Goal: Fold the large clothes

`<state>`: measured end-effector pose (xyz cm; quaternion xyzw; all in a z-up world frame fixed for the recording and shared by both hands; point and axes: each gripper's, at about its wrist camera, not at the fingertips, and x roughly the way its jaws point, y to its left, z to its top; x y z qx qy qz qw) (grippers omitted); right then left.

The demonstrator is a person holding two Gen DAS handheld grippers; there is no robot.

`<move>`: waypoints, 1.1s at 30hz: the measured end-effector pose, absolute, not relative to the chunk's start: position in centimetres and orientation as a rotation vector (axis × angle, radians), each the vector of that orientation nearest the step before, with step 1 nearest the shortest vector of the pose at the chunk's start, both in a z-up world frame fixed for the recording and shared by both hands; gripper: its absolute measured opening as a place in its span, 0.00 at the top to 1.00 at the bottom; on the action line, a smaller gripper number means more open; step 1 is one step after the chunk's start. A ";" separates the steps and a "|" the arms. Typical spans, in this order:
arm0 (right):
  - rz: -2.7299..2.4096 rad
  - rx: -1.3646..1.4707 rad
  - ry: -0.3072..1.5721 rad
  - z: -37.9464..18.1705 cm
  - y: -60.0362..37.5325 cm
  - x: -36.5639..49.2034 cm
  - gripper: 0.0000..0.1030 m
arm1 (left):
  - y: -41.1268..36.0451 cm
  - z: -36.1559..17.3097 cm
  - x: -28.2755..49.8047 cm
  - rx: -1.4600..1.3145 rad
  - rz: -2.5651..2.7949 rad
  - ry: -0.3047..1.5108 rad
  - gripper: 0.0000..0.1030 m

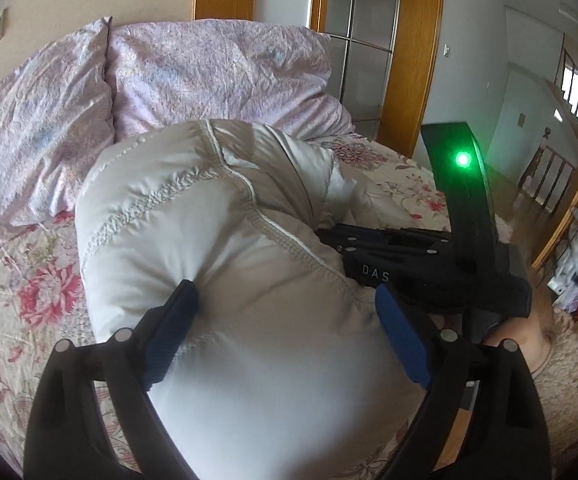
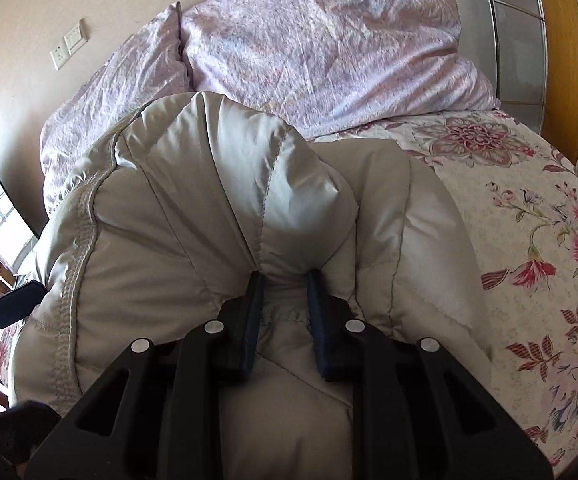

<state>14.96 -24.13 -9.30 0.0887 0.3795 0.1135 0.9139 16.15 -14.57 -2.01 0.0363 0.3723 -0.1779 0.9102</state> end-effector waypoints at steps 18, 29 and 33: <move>0.213 0.163 0.779 -9.1 -23.9 14.7 0.80 | -12.4 -1.5 15.7 0.051 -0.307 0.770 0.13; 0.184 0.133 0.719 -4.8 -23.8 13.4 0.79 | -9.1 1.1 15.9 0.038 -0.207 0.692 0.13; 0.225 0.125 0.691 -2.3 -23.1 13.9 0.79 | -7.1 1.6 17.1 0.015 -0.146 0.680 0.13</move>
